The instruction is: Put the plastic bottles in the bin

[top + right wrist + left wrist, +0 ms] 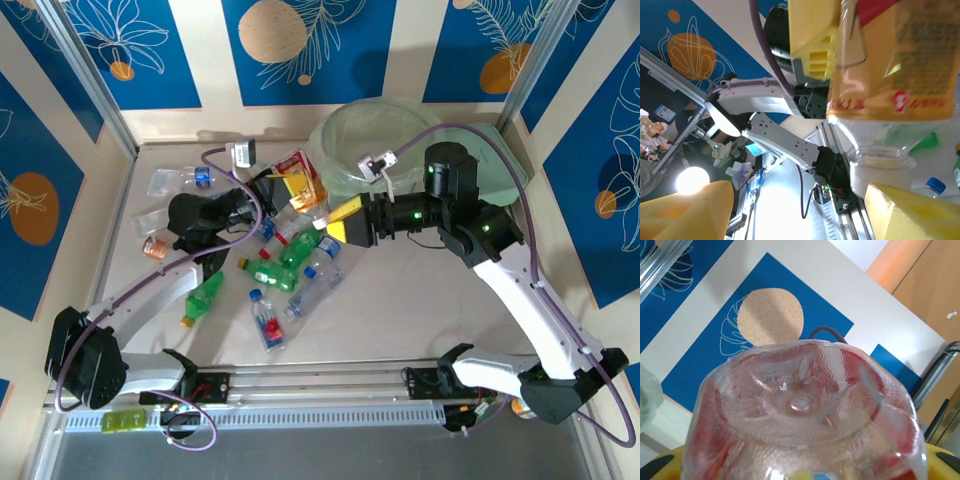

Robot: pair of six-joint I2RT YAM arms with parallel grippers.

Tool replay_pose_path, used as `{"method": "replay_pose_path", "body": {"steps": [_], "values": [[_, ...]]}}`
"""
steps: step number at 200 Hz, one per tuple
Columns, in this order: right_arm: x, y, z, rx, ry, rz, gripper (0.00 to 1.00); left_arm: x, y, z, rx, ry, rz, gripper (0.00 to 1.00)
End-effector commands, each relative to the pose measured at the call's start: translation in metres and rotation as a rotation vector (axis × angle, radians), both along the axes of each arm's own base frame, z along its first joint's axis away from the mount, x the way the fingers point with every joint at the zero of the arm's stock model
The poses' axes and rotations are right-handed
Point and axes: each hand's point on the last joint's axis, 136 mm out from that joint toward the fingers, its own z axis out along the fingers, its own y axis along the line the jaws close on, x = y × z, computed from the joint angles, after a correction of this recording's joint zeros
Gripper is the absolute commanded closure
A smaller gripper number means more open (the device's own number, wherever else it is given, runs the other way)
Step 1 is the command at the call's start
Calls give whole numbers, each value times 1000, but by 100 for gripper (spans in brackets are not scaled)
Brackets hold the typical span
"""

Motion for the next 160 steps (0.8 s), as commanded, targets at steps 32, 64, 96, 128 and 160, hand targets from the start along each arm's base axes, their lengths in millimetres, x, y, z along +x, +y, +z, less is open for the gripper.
{"method": "replay_pose_path", "body": {"steps": [32,64,96,128,160], "values": [[25,3,-11,-60,-3,-87,30,-41,12,35,-60,-127,-83,73],[17,7,-9,-51,-8,-48,31,-42,13,36,-62,-128,-83,73],[1,24,-11,-47,2,52,37,-42,13,35,-66,-125,-85,72],[-1,30,-10,-38,-9,73,55,-42,13,36,-72,-123,-95,73],[-5,26,-4,-26,-31,73,75,-41,12,34,-62,-112,-100,70]]}}
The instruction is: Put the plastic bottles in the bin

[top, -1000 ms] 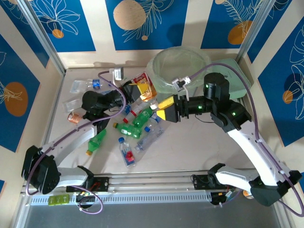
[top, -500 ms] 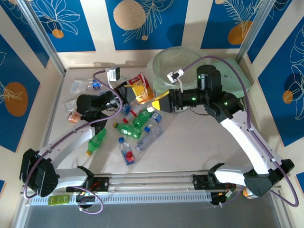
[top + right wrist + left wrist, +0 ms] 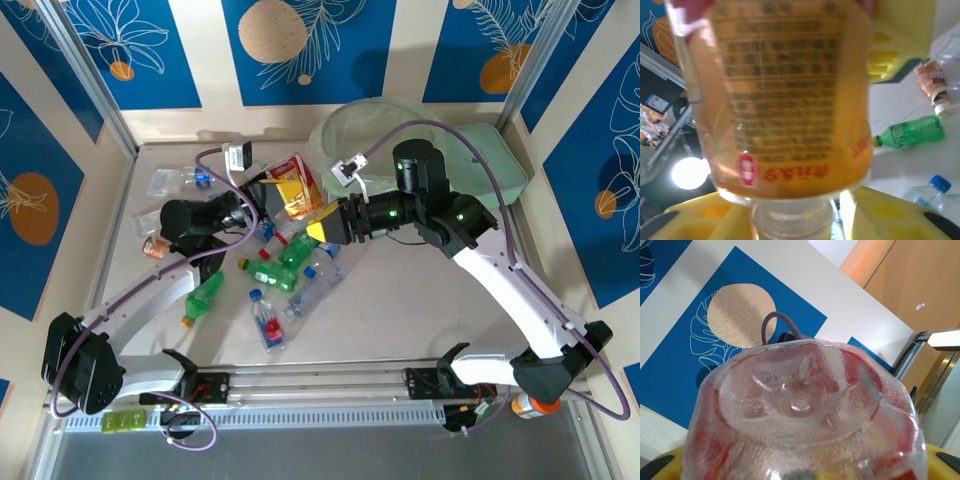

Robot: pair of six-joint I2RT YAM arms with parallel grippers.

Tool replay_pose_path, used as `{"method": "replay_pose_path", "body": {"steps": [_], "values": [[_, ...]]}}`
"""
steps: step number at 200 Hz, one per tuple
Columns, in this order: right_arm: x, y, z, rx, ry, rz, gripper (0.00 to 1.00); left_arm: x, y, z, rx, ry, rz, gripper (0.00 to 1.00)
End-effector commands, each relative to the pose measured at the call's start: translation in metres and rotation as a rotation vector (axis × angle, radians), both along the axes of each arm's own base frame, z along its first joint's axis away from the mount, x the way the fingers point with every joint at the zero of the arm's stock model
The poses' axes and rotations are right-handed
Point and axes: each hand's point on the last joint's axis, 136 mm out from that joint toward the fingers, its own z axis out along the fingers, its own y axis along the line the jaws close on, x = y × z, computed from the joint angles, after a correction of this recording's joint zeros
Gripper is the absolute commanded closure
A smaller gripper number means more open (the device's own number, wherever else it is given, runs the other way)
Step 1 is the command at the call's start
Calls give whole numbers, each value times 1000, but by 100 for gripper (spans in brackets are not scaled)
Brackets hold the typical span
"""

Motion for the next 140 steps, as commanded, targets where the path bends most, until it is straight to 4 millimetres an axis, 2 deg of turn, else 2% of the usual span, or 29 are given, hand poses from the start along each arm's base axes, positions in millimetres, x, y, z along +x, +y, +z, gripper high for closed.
{"method": "replay_pose_path", "body": {"steps": [1,17,31,42,52,56,66,83,99,127,140], "values": [[-6,-4,13,27,-37,8,76,-19,7,20,-38,-78,-28,69],[-7,-7,14,25,-43,2,89,-20,6,18,-34,-80,-30,59],[-6,-9,14,17,-47,-12,100,-18,9,17,-33,-76,-9,44],[-4,-13,14,9,-46,-30,100,-16,11,16,-13,-78,17,32],[2,-18,14,-4,-46,-66,100,-11,15,13,18,-65,62,26],[5,-21,15,-10,-44,-81,100,-9,18,12,34,-63,89,18],[14,-29,15,-30,-38,-133,100,-2,25,4,91,-50,169,6],[42,-51,16,-79,-13,-278,100,10,43,-18,265,-51,402,2],[79,-78,11,-155,40,-456,100,18,67,-39,431,-75,605,1],[144,-125,-18,-376,114,-752,100,28,106,-69,662,-76,846,3],[167,-139,-29,-434,150,-836,100,34,124,-82,714,-33,938,3]]}}
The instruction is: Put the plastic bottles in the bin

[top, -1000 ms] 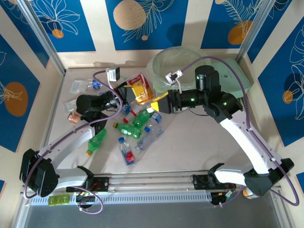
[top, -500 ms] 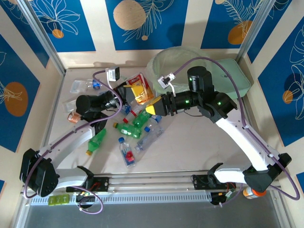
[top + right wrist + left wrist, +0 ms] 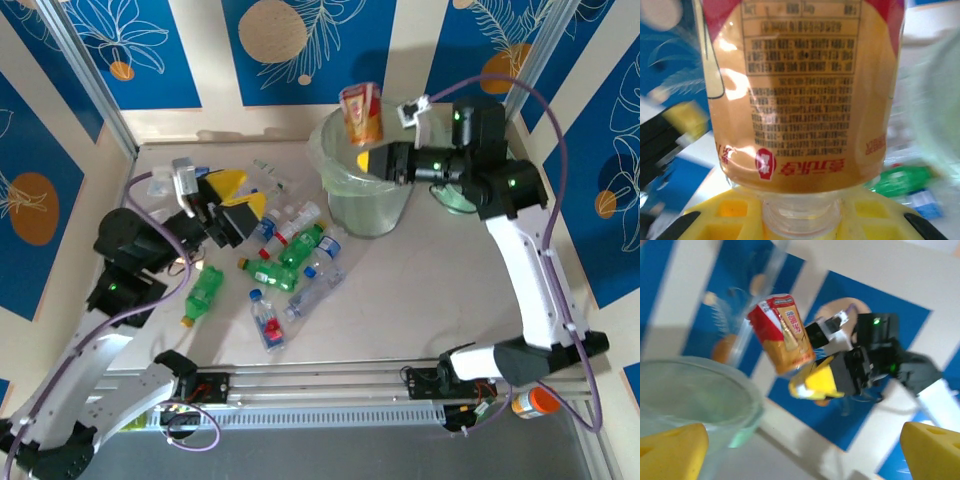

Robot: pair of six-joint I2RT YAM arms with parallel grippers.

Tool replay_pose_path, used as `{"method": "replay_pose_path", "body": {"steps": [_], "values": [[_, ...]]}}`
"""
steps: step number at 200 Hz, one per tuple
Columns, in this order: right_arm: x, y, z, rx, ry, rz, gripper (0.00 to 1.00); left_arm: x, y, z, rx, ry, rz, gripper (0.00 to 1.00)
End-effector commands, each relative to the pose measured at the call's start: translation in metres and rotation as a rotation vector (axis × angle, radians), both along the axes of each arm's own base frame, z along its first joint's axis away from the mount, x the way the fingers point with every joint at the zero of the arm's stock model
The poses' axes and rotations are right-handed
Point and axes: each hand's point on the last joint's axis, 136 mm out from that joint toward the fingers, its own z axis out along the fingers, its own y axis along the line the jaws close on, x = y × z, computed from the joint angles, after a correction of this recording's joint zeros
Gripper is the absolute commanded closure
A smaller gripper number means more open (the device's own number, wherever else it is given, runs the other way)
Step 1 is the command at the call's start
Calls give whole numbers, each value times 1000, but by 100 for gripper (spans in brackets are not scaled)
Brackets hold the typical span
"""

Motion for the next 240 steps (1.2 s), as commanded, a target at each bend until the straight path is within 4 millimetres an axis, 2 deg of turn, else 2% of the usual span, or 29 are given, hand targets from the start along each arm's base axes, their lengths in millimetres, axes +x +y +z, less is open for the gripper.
{"method": "replay_pose_path", "body": {"steps": [1,16,40,65,92,137,167,194,200,216,225,240], "values": [[39,-40,-58,-200,190,-236,100,31,39,-76,298,137,305,3],[63,-51,-73,-284,235,-319,100,37,54,-93,329,178,391,3],[91,-53,-87,-374,247,-365,100,43,67,-113,356,205,471,3],[116,-50,-101,-427,256,-388,100,43,68,-119,359,195,481,3],[139,-48,-130,-513,289,-397,100,42,72,-121,371,181,495,4],[154,-46,-181,-630,384,-387,100,37,78,-119,382,147,532,3],[157,-43,-203,-658,427,-376,100,34,80,-118,392,131,546,3],[157,-40,-214,-669,446,-370,100,31,80,-116,399,109,551,2],[157,-41,-215,-671,448,-371,95,31,81,-116,400,106,557,2],[158,-42,-215,-677,445,-378,73,30,84,-115,400,105,576,2],[158,-44,-217,-686,448,-390,68,29,86,-114,400,99,585,2],[158,-46,-216,-688,446,-400,64,26,90,-112,401,85,603,2]]}}
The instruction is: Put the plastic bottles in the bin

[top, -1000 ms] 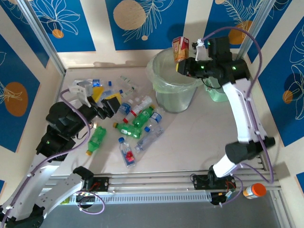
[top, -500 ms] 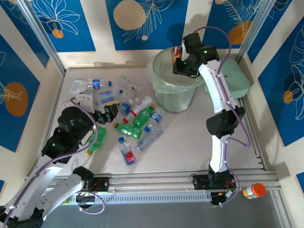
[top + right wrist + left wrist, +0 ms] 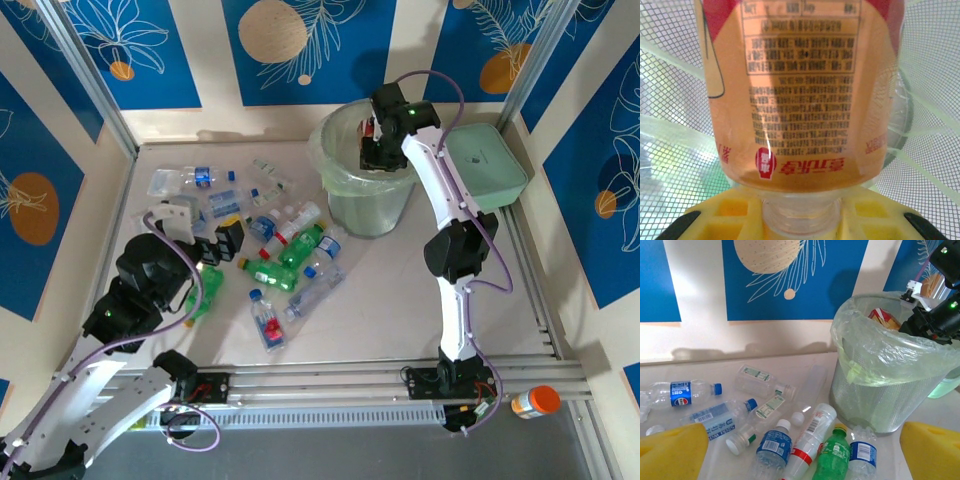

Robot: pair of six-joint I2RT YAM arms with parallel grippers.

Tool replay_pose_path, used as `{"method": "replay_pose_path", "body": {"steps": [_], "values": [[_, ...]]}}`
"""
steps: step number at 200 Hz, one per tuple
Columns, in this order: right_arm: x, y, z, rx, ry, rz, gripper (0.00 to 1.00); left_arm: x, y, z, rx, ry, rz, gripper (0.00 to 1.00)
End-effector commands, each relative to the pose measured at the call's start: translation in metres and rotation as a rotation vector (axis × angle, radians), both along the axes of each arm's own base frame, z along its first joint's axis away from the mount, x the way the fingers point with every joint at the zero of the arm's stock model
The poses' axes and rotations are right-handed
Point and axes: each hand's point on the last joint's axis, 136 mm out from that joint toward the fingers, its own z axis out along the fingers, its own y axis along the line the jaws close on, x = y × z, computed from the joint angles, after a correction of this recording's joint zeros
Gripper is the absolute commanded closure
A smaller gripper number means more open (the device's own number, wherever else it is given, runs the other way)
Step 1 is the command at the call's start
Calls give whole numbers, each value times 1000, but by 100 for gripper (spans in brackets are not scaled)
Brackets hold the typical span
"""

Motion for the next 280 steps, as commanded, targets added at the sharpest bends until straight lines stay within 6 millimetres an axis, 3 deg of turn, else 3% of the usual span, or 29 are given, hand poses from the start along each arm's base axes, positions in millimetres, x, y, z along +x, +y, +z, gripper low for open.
{"method": "replay_pose_path", "body": {"steps": [1,40,88,104,143,175,211,223,253,280], "values": [[-3,-4,-3,-26,6,-11,64,-3,9,6,22,-46,40,2],[-3,-7,4,-23,-15,-19,55,-5,13,8,21,-57,56,2],[-4,-10,23,-24,-61,-23,53,-3,13,5,30,-54,63,2],[-5,-11,43,-25,-119,-27,53,-1,15,3,35,-49,80,2],[-25,-3,112,32,-295,-6,53,6,20,-6,55,-24,130,1],[-62,16,155,108,-429,60,54,10,22,-14,19,48,165,1],[-130,33,183,229,-603,177,53,11,44,-25,-59,174,324,1],[-151,31,183,267,-623,184,53,10,47,-30,-83,230,357,1],[-198,31,159,358,-625,237,53,11,73,-53,-159,434,529,1],[-221,17,128,388,-594,189,53,16,100,-91,-248,666,722,1]]}}
